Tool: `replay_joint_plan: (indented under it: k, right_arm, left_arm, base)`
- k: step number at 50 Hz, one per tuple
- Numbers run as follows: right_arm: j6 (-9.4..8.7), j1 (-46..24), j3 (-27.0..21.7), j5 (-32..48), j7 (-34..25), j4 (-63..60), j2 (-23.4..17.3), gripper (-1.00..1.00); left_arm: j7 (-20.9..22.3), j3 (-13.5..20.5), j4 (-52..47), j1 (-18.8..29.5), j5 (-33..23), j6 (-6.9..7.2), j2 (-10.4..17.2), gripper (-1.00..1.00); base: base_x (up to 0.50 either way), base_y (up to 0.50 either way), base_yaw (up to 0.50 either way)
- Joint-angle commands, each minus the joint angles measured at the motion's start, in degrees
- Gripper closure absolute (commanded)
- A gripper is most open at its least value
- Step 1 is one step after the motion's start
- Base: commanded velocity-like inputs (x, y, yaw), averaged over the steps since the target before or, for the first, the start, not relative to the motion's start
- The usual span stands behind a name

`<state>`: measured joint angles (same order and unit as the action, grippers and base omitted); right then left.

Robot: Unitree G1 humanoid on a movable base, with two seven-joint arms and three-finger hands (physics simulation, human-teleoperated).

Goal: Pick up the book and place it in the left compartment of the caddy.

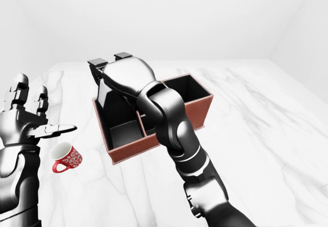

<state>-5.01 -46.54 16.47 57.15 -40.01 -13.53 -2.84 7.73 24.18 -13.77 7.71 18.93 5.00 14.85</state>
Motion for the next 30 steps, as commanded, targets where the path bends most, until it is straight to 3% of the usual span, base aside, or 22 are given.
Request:
replay_joint_plan:
  k: [1, 21, 30]
  right_arm:
    - [0.01, -0.6, -1.4, 4.8, 0.0, 2.0, 4.7, 1.0]
    - [0.01, 0.6, 1.0, 5.6, 0.0, 2.2, 5.0, 1.0]
    - [0.01, 2.9, -1.3, 8.7, 0.0, 3.5, 7.4, 1.0]
  left_arm:
    - [0.5, 0.4, 1.0, -0.7, 0.7, 0.0, 0.0, -1.0]
    - [0.7, 1.2, 1.1, -1.3, 1.6, 0.0, 0.0, -1.0]
    - [1.0, 1.7, 1.5, -2.0, 2.0, 0.0, -0.1, -1.0]
  base:
    - [0.0, 0.0, 0.0]
    - [0.0, 0.0, 0.0]
    - [0.0, 0.0, 0.0]
